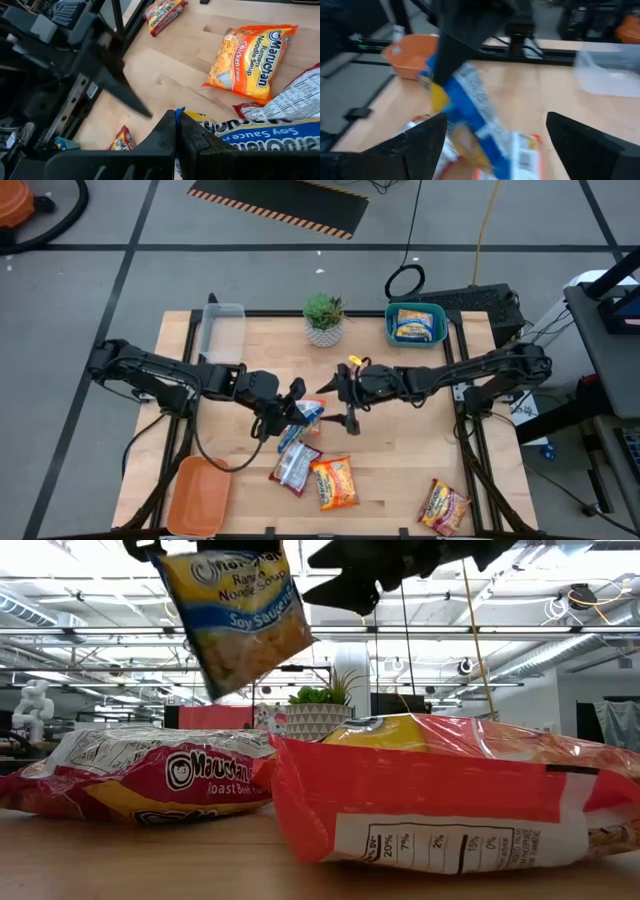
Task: Sort Maruchan noodles
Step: Put the blue noodle pack into the green bin
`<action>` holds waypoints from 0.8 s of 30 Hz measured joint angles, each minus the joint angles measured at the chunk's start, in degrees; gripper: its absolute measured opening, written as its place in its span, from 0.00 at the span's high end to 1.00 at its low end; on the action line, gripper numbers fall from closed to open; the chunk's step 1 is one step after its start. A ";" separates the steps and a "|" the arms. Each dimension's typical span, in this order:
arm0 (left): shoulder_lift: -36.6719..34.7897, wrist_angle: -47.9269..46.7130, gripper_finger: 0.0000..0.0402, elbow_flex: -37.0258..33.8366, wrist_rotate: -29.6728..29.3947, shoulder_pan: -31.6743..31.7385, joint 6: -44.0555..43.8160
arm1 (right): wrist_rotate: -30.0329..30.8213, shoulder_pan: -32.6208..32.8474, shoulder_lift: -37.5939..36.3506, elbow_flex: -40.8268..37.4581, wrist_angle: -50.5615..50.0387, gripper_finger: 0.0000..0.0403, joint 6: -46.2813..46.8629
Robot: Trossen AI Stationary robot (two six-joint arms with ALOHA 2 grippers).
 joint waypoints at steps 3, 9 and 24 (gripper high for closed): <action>0.27 0.87 1.00 0.01 0.04 -0.28 0.64 | -5.99 0.02 2.12 -0.02 2.63 0.15 0.68; 0.70 1.99 1.00 0.04 2.90 -0.72 3.04 | -7.70 -0.03 7.67 0.00 10.58 0.15 -0.93; 0.98 3.37 1.00 0.04 4.16 -0.16 7.34 | -15.10 -0.96 15.21 -0.02 15.81 0.16 1.65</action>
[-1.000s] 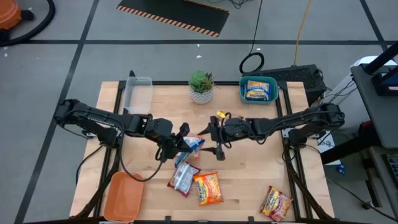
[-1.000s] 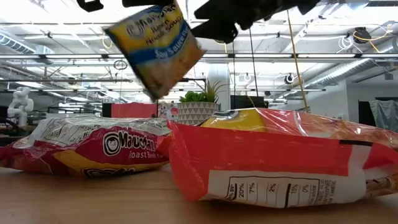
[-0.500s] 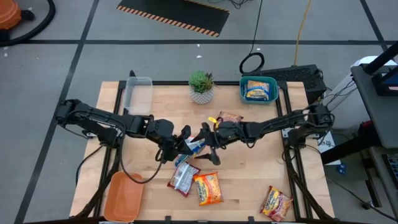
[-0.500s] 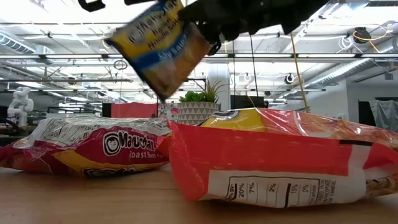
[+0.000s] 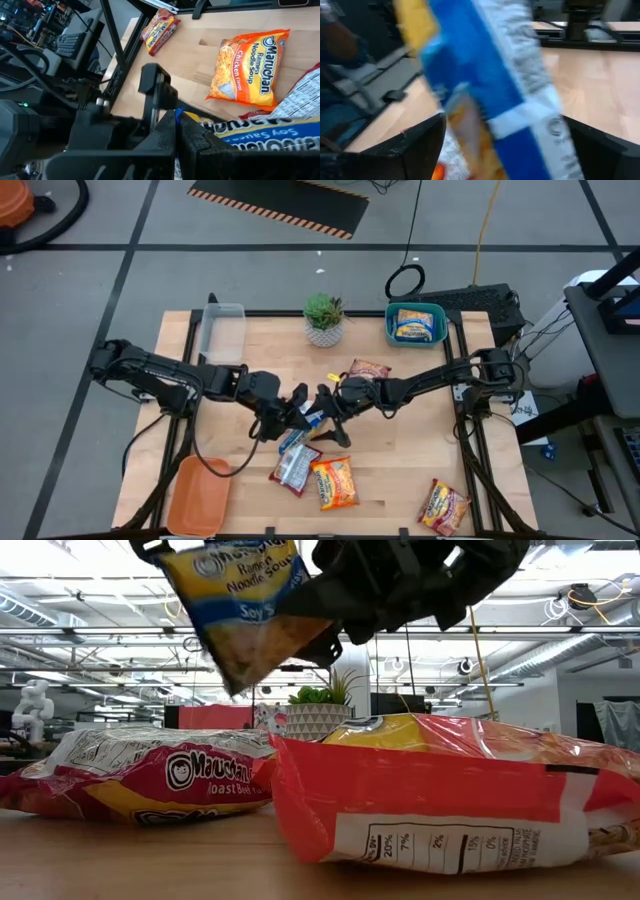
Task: Sort Maruchan noodles
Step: Put the blue noodle pack into the green bin
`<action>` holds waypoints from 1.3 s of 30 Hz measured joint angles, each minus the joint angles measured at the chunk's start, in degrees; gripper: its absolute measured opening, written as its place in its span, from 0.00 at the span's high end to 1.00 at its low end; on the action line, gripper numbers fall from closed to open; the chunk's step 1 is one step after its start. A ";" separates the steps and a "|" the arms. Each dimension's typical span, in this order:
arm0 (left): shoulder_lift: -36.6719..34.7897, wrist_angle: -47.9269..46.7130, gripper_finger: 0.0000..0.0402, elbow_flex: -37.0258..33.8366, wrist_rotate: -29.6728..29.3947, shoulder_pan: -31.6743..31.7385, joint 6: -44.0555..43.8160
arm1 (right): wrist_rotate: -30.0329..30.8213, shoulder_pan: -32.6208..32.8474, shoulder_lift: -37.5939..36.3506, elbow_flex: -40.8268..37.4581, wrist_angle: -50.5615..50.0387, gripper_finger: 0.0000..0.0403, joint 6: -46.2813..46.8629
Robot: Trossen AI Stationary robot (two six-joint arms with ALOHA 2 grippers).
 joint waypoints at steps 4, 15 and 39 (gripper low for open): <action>0.00 0.00 1.00 0.00 -0.02 0.39 -0.04 | -0.96 0.00 -0.04 0.00 0.17 0.21 -0.43; 0.00 -0.01 0.96 -0.02 -0.38 0.73 -4.94 | -0.42 -1.06 -0.04 0.00 0.07 0.45 -3.00; 0.00 5.11 0.56 -0.09 -25.02 0.73 -20.37 | 1.40 -4.66 -4.60 -0.02 -13.20 0.63 -7.55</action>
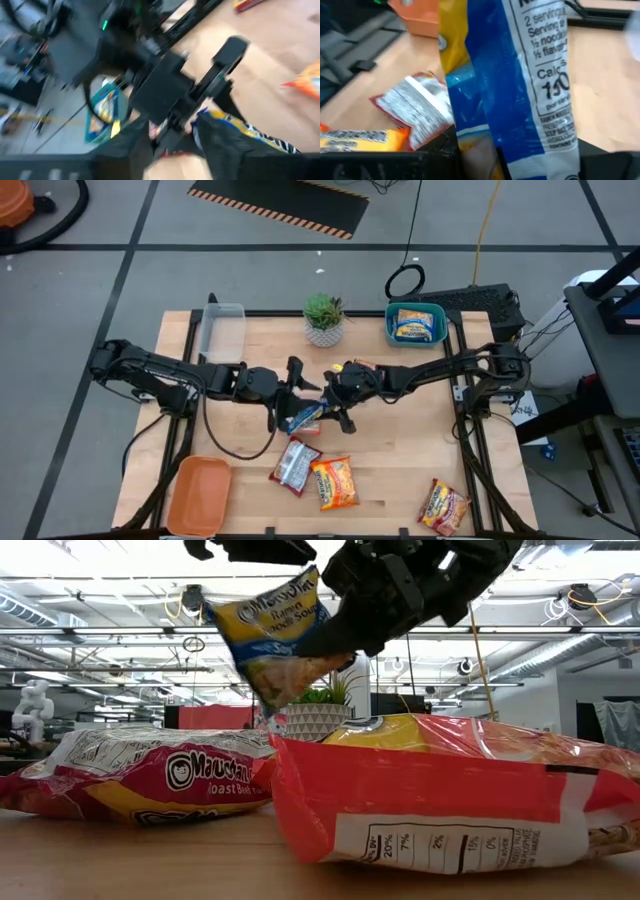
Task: Sort Maruchan noodles
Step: Put the blue noodle pack into the green bin
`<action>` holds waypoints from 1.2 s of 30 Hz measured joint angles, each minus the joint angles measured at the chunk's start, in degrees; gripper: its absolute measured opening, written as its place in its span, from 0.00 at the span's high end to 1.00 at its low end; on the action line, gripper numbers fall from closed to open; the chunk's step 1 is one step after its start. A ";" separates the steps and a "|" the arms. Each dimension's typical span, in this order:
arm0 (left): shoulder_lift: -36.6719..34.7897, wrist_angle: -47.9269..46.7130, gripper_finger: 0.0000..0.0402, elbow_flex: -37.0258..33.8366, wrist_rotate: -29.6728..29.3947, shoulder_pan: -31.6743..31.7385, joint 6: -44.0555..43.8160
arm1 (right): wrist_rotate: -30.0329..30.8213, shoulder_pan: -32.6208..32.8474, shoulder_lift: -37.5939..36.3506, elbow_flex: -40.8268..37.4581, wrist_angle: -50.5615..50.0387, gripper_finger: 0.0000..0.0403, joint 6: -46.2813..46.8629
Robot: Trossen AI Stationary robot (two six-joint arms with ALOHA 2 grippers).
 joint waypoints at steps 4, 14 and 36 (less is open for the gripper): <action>0.00 0.99 0.44 0.00 -8.41 0.00 -3.33 | 6.51 -0.36 -4.38 0.00 -6.75 0.63 -0.66; -0.04 -7.29 0.40 0.02 -26.38 2.37 -14.15 | 30.73 -0.78 -14.53 -0.02 -22.98 0.63 -3.61; -0.04 -32.11 0.40 0.02 -26.31 5.20 -35.94 | 68.92 -14.12 -18.44 -0.04 -42.21 0.63 4.74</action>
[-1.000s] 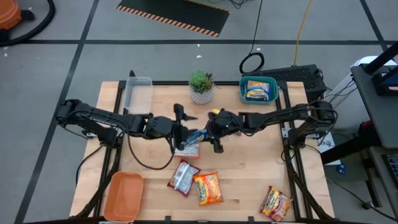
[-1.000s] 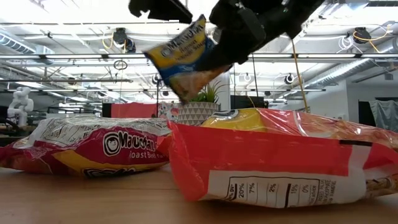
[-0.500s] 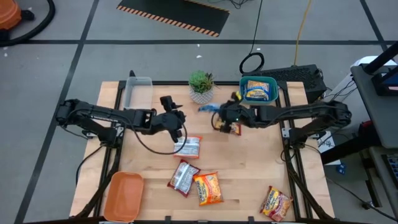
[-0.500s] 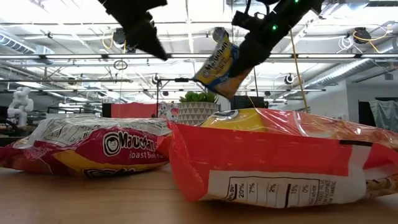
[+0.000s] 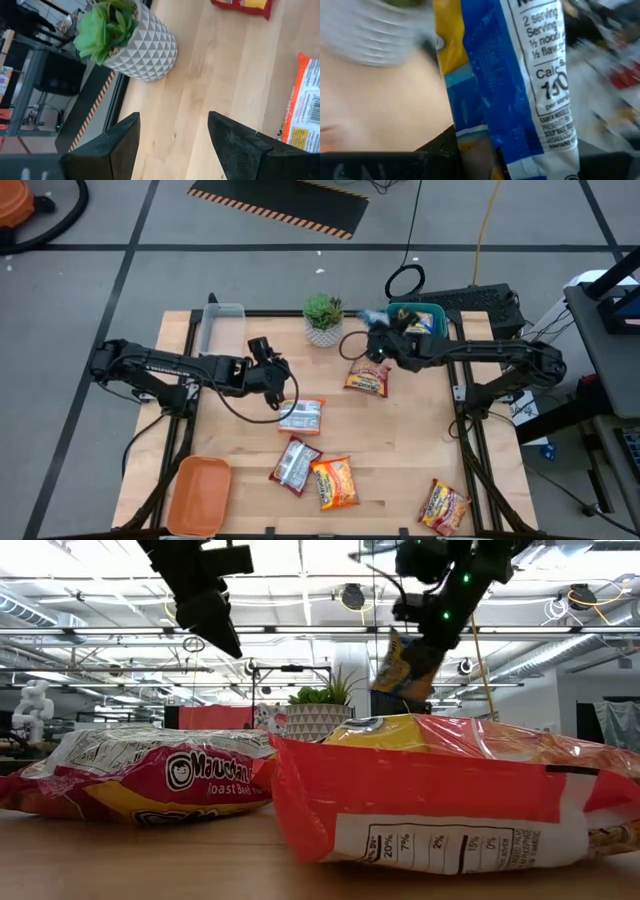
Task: Sort Maruchan noodles
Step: Put the blue noodle pack into the green bin
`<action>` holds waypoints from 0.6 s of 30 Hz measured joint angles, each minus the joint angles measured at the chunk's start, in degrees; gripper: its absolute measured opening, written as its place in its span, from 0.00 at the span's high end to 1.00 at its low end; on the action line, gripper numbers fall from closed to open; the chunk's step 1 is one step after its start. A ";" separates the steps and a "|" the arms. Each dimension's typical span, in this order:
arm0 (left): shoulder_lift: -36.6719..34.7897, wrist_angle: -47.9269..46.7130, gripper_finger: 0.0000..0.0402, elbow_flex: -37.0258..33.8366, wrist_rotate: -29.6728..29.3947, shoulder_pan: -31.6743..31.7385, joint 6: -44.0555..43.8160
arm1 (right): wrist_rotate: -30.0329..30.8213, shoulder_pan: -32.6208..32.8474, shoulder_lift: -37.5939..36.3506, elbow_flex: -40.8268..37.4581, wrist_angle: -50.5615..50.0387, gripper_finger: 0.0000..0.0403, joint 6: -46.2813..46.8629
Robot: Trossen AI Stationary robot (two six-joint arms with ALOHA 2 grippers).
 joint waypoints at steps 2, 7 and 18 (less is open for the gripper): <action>0.00 -0.38 0.40 0.00 0.02 0.00 -0.65 | 5.74 -1.39 0.00 0.00 -3.39 0.63 3.95; 0.00 -0.53 0.40 0.00 0.04 -0.17 -1.44 | 11.96 -3.79 0.00 0.00 -13.04 0.63 13.26; 0.02 -0.47 0.40 0.00 0.16 -0.17 -0.78 | 8.76 -7.07 0.00 0.00 -24.60 0.63 24.30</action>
